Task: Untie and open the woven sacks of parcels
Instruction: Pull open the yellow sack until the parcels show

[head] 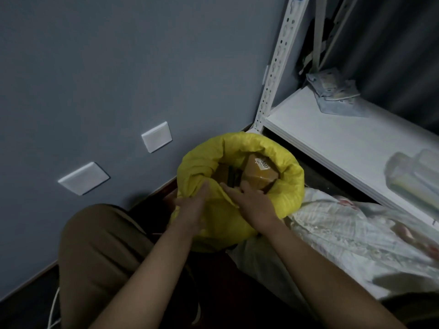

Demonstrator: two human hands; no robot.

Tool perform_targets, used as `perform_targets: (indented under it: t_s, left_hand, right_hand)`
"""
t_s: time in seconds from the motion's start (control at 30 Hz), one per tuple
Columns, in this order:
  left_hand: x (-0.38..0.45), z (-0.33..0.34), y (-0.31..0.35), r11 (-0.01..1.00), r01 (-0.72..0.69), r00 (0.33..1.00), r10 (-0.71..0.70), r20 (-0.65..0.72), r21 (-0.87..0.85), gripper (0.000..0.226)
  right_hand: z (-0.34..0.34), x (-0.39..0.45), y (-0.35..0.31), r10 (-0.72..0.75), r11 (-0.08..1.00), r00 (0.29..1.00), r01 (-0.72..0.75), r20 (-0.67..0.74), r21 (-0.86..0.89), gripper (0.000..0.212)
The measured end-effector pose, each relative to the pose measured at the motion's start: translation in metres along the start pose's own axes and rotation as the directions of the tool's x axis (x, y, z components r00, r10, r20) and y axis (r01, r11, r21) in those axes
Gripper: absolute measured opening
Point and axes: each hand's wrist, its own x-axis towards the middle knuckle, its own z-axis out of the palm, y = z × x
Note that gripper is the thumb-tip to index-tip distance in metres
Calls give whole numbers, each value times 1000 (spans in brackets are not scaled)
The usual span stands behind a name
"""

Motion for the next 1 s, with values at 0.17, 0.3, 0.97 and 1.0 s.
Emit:
perform_targets:
  t_s: [0.17, 0.3, 0.97, 1.0]
  left_hand:
    - [11, 36, -4, 993, -114, 987, 112, -111, -15, 64]
    - [12, 22, -9, 973, -155, 977, 176, 118, -168, 55]
    - [49, 32, 0, 768, -201, 958, 284, -43, 608, 104]
    - [52, 30, 0, 761, -243, 950, 311, -10, 601, 97]
  right_hand:
    - [24, -21, -12, -142, 983, 987, 149, -76, 103, 80]
    - [17, -45, 5, 205, 929, 977, -173, -66, 327, 76]
    - [45, -62, 0, -296, 952, 955, 294, -19, -82, 30]
    - [43, -62, 5, -285, 951, 959, 282, 0, -123, 27]
